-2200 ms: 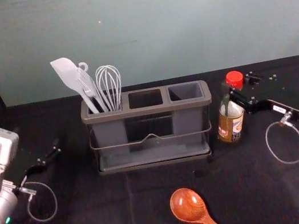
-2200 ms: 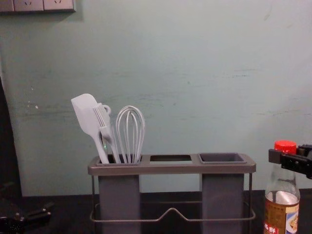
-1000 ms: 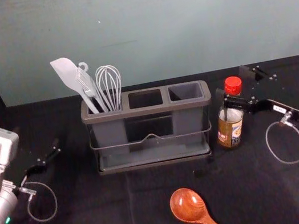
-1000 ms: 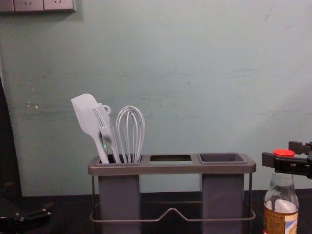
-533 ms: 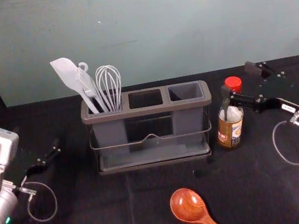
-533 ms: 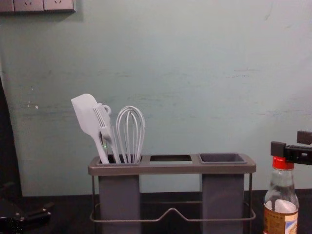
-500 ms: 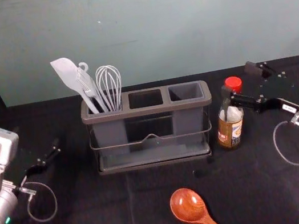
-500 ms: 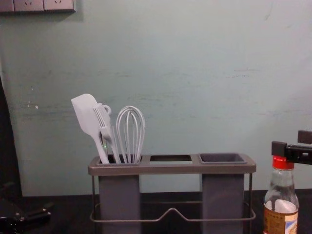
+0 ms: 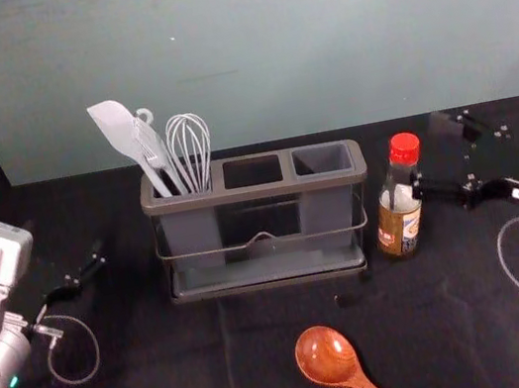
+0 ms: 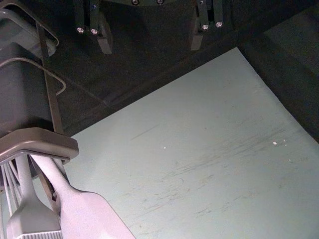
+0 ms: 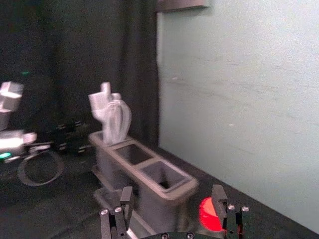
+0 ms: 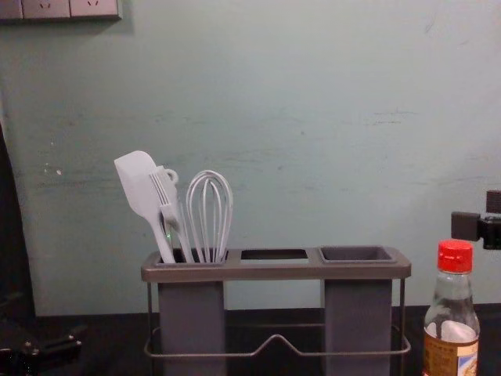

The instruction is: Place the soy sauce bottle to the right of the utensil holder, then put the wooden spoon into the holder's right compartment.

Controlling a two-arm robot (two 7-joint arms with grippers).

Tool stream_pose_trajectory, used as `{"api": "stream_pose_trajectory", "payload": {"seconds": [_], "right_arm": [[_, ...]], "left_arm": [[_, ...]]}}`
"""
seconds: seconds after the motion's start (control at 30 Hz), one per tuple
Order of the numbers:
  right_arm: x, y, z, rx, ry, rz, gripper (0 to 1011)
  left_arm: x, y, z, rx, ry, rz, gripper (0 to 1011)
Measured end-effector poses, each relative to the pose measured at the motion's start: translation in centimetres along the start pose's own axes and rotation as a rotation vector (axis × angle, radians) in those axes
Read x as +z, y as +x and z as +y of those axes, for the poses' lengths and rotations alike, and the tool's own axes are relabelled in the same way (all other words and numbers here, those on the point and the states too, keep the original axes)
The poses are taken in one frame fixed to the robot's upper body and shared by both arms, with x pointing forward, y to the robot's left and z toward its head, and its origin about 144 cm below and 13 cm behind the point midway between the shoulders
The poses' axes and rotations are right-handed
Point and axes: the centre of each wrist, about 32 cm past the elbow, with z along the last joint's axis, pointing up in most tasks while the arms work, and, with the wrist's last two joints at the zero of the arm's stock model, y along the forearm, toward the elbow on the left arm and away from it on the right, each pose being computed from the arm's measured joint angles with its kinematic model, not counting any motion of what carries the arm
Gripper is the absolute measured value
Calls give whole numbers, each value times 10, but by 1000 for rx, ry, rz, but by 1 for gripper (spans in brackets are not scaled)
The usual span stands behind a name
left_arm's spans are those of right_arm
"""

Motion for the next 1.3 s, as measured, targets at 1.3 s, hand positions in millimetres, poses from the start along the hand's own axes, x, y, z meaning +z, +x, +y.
{"api": "stream_pose_trajectory", "payload": {"seconds": [1.3], "right_arm": [[75, -85, 62, 279, -780, 10, 1003]], "left_arm": [[0, 0, 0, 0, 0, 0, 1011]]}}
